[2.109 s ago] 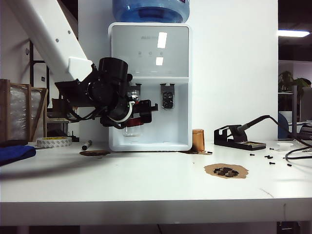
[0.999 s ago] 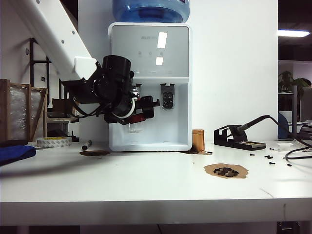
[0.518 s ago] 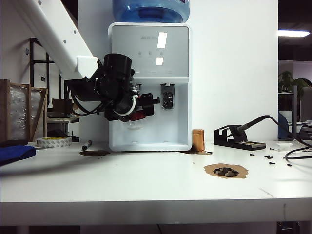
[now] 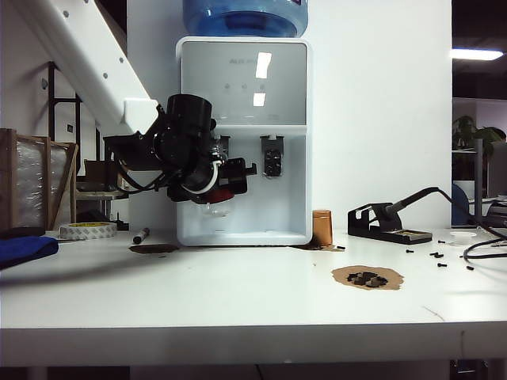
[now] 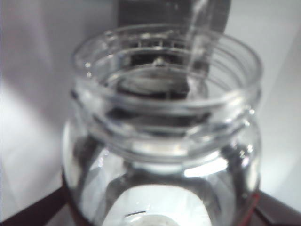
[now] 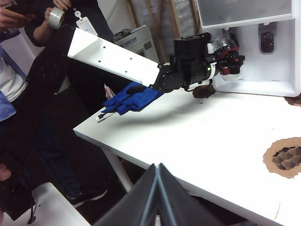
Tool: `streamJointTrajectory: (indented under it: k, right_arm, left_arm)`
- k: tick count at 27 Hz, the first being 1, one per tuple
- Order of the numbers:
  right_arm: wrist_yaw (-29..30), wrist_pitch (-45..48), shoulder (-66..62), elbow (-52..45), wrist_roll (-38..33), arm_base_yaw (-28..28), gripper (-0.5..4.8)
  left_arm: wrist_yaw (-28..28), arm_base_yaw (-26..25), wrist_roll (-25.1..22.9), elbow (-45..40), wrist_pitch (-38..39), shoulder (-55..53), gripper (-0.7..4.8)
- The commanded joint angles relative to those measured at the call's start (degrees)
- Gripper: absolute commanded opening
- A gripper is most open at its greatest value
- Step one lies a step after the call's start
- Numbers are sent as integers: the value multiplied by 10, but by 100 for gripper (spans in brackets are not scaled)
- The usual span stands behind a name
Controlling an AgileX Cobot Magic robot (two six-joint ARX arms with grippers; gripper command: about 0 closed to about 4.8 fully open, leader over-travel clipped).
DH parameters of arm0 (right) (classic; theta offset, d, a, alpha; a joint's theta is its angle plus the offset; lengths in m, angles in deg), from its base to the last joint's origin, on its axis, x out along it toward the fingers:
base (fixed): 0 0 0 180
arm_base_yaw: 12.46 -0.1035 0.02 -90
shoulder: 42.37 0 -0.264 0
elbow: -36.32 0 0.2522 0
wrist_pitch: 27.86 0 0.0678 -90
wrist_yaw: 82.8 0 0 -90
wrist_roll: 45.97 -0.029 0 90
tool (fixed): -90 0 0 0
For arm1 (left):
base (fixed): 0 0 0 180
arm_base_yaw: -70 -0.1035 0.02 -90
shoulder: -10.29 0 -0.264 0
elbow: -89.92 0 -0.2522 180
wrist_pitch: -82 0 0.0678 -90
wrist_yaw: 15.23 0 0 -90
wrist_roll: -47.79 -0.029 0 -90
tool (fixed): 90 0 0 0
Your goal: Pick up the water bottle with two loops of red belts, then reach the front water dispenser and gently press the gray-black baffle horizontally to get a little water.
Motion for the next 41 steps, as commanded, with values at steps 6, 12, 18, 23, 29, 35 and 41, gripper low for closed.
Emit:
streamJointTrajectory:
  k: [6,12,18,23,29,35,41]
  right_arm:
    - [2,6,0,1,2,0,0]
    - [2,6,0,1,2,0,0]
    - [2,6,0,1,2,0,0]
    - [1,6,0,1,2,0,0]
    - [2,5,0,1,2,0,0]
    - [2,5,0,1,2,0,-1]
    - [2,5,0,1,3,0,0]
  left_arm:
    - [25,-2,3,8,3,0,-5]
    - [24,-10,2,7,3,7,-5]
    - [37,-23,2,3,4,19,-5]
    - [52,-21,2,-30,-2,48,-5]
    - [65,-19,2,-87,-59,76,-5]
    - [103,-21,2,-129,-101,82,-5]
    - [188,-24,0,-192,-182,93,-5]
